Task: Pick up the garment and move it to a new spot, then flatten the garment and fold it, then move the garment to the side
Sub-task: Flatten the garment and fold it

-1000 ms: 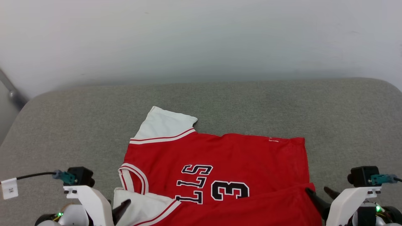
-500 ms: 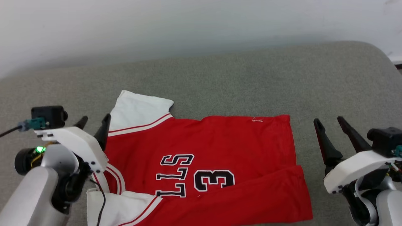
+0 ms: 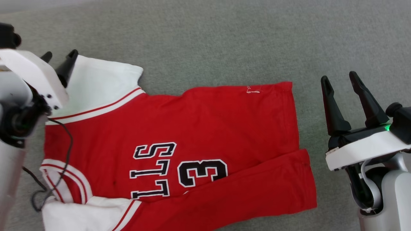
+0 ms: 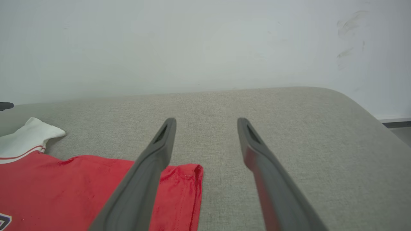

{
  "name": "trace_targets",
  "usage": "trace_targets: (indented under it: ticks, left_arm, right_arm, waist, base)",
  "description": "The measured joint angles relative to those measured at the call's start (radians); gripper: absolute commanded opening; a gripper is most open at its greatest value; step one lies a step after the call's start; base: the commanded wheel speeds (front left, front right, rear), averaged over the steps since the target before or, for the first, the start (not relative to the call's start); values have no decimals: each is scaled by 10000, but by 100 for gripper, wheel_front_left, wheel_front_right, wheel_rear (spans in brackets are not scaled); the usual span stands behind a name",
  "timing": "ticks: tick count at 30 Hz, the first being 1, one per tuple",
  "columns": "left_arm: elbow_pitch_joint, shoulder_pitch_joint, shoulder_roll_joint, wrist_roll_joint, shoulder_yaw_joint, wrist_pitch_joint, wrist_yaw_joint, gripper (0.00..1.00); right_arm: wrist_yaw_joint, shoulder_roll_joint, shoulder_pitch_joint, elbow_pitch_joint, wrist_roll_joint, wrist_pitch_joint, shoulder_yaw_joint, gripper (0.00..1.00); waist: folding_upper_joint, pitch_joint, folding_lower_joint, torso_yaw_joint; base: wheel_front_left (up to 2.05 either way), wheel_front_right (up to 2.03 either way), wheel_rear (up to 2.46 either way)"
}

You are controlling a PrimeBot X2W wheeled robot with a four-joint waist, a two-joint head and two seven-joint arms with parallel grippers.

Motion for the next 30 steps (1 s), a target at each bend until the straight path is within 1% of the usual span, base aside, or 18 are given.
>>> trace_targets:
  ticks: [3, 7, 9, 10, 12, 16, 17, 18, 19, 20, 24, 28, 30]
  left_arm:
    - [370, -562, 430, -430, -102, 1266, -384, 100]
    - [660, -1078, 1001, -625, -205, 2642, -468, 100]
    - [767, -1302, 1258, -606, -272, 3126, -416, 100]
    - [894, -1518, 1509, -594, -360, 3712, -288, 100]
    - [936, -1647, 1693, -723, -416, 4364, -249, 100]
    - [886, -1827, 1856, -1064, -385, 5269, 79, 100]
    - [859, -1827, 1879, -1133, -366, 5411, 163, 69]
    - [828, -1827, 1902, -1160, -351, 5509, 238, 44]
    - [773, -1825, 1908, -1156, -349, 5519, 247, 2]
    - [731, -1809, 1896, -1152, -336, 5436, 251, 0]
    - [792, -1602, 1632, -1122, -318, 4918, 297, 0]
    - [1009, -1546, 1317, -1024, -412, 4378, 142, 0]
    - [1103, -1528, 1127, -934, -502, 4086, 27, 0]
  right_arm:
    - [0, 90, -29, 25, -25, -59, 10, 100]
    - [0, 159, -45, 130, 42, -107, 98, 100]
    - [0, 205, -126, 174, 90, -167, 150, 100]
    - [0, 242, -209, 251, 176, -267, 284, 100]
    - [2, 267, -262, 336, 203, -318, 380, 100]
    - [0, 286, -291, 472, 249, -368, 389, 100]
    - [0, 291, -313, 506, 267, -368, 385, 100]
    - [0, 293, -326, 533, 299, -364, 370, 100]
    - [0, 295, -335, 570, 347, -295, 357, 100]
    - [0, 295, -336, 617, 385, -257, 334, 100]
    - [0, 263, -397, 782, 798, 165, 291, 100]
    - [0, -98, -674, 1135, 1478, 1151, 313, 100]
    - [0, -351, -906, 1407, 1820, 1933, 339, 100]
  waist:
    - [0, 359, 0, -267]
    - [0, 742, 0, -572]
    - [0, 935, -1, -687]
    - [0, 1207, -1, -851]
    - [0, 1359, -1, -980]
    - [0, 1621, -2, -1151]
    - [0, 1658, -2, -1183]
    - [0, 1683, -3, -1203]
    - [0, 1699, -3, -1208]
    - [0, 1702, -3, -1198]
    - [0, 1580, -2, -1096]
    - [-1, 1333, -2, -890]
    - [0, 1189, -1, -748]
  base:
    - [0, 0, 0]
    - [0, 0, 0]
    - [0, 0, 0]
    - [0, 0, 0]
    - [0, 0, 0]
    - [0, 0, 0]
    - [0, 0, 0]
    - [0, 0, 0]
    - [0, 0, 0]
    - [0, 0, 0]
    - [0, 0, 0]
    - [0, 0, 0]
    - [0, 0, 0]
